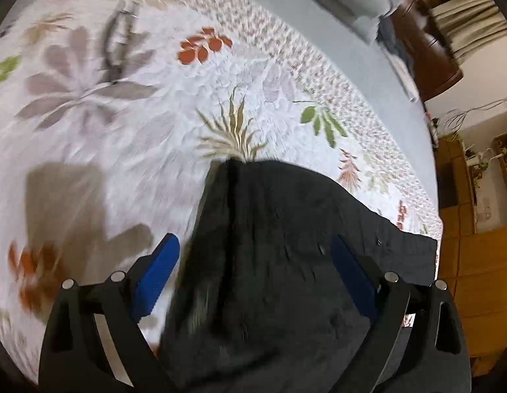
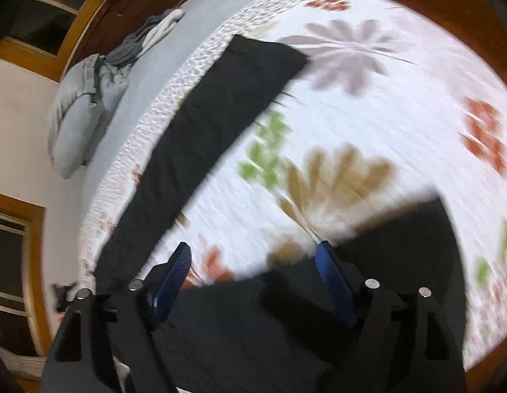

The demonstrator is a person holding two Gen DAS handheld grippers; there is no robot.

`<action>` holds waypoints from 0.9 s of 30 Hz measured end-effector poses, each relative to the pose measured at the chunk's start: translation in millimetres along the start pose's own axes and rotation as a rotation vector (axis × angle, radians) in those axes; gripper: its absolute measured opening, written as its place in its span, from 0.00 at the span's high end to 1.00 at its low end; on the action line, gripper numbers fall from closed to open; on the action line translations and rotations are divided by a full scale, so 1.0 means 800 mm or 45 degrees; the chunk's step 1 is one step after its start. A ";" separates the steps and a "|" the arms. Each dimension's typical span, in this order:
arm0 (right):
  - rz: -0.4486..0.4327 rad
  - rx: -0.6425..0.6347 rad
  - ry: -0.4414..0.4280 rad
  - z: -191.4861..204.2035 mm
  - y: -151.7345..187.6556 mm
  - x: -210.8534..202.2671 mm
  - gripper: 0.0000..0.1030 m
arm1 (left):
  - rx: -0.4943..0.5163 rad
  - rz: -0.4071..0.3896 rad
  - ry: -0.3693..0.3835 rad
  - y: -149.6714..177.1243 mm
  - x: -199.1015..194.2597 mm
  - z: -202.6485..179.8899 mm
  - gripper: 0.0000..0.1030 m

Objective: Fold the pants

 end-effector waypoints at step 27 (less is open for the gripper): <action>-0.106 -0.273 0.305 0.170 -0.315 0.185 0.20 | 0.232 0.178 -0.057 -0.041 0.119 0.000 0.67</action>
Point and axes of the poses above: each gripper's, at about its wrist camera, not at the fingertips, and x roughly the way its jaws point, z to its left, y to its underside, the point moved 4 cm from there along x, roughly the way its jaws point, and after that the axes turned 15 degrees about x, right-handed, at the moved point
